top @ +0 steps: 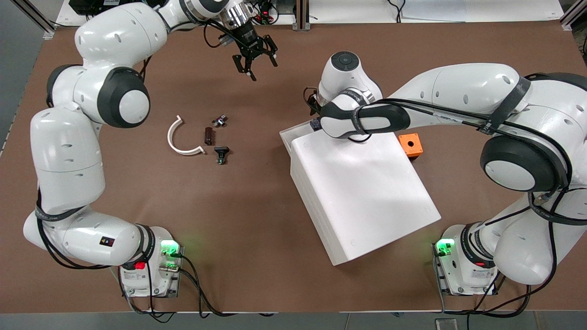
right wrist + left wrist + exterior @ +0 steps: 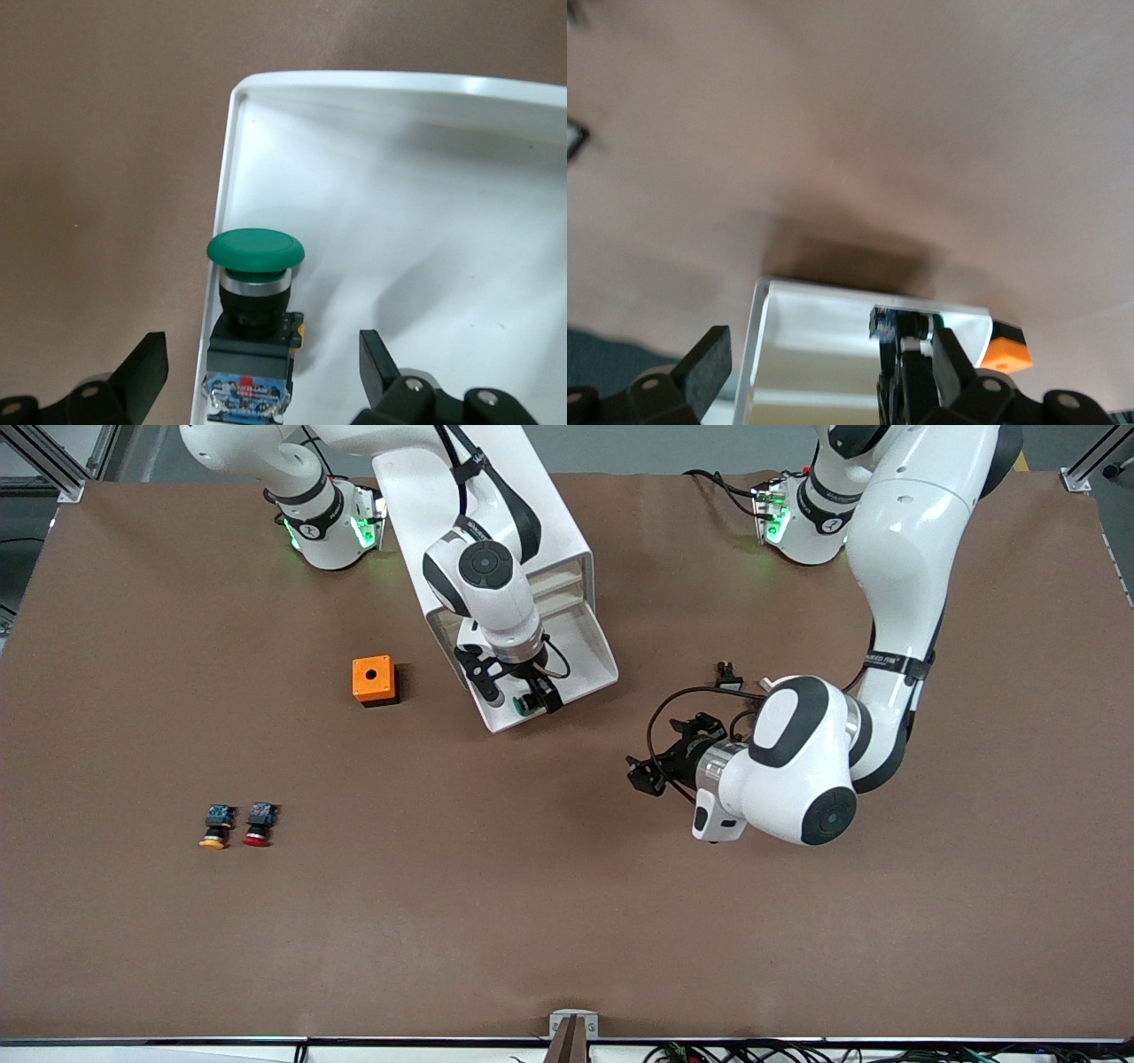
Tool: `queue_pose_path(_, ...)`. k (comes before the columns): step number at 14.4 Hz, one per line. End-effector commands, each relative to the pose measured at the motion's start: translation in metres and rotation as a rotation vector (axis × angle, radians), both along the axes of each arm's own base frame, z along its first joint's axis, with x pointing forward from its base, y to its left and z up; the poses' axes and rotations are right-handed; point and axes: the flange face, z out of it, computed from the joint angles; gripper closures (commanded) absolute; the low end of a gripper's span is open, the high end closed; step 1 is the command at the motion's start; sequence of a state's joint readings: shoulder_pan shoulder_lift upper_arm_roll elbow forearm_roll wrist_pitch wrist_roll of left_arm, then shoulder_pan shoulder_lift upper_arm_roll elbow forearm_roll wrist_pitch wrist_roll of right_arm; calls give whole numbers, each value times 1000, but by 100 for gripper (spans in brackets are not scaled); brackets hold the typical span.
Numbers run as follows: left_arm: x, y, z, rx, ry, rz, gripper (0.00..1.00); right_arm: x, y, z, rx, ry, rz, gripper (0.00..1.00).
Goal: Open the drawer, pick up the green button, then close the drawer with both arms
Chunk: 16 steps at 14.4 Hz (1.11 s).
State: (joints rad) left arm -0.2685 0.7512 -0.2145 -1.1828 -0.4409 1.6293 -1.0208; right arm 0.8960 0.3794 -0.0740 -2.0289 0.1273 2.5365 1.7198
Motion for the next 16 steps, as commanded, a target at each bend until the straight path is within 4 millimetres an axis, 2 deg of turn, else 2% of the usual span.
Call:
queue_pose_path(1, 0, 0, 19, 49, -143, -51, 0, -2, -4, 1, 4, 6, -8, 62)
queue_pose_path(3, 3, -2, 22, 88, -212, -68, 0, -1, -3, 2, 4, 4, -2, 99)
queue_pose_path(4, 5, -2, 29, 110, -257, -77, 0, -1, -3, 2, 4, 4, 3, 100)
queue_pose_path(7, 4, -8, 26, 137, -299, -96, 0, 7, -4, 11, 15, -10, 3, 100)
queue_pose_path(9, -1, -17, 23, 164, -319, -129, 0, 25, -10, 31, 3, 14, -12, 100)
queue_pose_path(11, -2, -21, 21, 164, -325, -134, 0, 49, -23, 56, -23, 47, 47, 100)
queue_pose_path(12, -5, -26, 19, 179, -335, -151, 0, 59, -33, 72, -22, 45, 83, 100)
queue_pose_path(13, -6, -29, 17, 207, -358, -172, 0, 75, -51, 85, -24, 45, 123, 100)
queue_pose_path(16, -21, -46, -7, 262, -394, -212, 0, 114, -111, 113, -34, 54, 276, 100)
